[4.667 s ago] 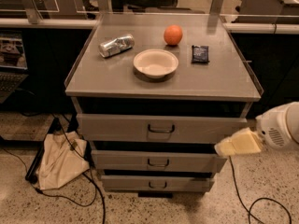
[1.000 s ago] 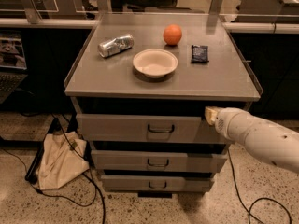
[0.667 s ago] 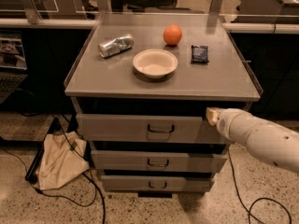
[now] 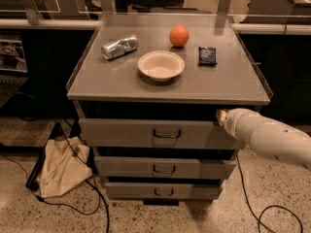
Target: Open top drawer
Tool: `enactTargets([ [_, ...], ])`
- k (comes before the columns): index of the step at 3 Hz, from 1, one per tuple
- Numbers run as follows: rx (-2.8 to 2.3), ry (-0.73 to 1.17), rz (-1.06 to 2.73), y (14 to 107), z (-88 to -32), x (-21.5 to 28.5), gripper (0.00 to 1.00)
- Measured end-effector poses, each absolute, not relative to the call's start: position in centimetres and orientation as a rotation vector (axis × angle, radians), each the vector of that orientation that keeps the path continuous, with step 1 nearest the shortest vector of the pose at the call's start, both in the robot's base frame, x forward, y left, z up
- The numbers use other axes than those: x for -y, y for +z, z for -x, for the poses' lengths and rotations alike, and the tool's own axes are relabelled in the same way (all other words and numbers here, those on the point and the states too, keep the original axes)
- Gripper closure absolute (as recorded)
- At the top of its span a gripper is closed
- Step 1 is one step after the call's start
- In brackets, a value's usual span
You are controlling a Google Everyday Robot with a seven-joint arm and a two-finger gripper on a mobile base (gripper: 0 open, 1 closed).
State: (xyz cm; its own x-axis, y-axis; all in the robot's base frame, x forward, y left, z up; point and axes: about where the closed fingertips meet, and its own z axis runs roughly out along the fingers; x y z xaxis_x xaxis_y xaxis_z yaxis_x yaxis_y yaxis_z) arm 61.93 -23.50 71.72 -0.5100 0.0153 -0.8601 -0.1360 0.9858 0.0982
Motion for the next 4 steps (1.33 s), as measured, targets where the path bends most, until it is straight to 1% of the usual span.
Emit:
enactTargets([
  [2, -2.193, 0.257, 0.178, 69.7, -60.6, 23.0, 1.00],
  [4, -2.226, 0.277, 0.200, 69.7, -59.5, 23.5, 1.00],
])
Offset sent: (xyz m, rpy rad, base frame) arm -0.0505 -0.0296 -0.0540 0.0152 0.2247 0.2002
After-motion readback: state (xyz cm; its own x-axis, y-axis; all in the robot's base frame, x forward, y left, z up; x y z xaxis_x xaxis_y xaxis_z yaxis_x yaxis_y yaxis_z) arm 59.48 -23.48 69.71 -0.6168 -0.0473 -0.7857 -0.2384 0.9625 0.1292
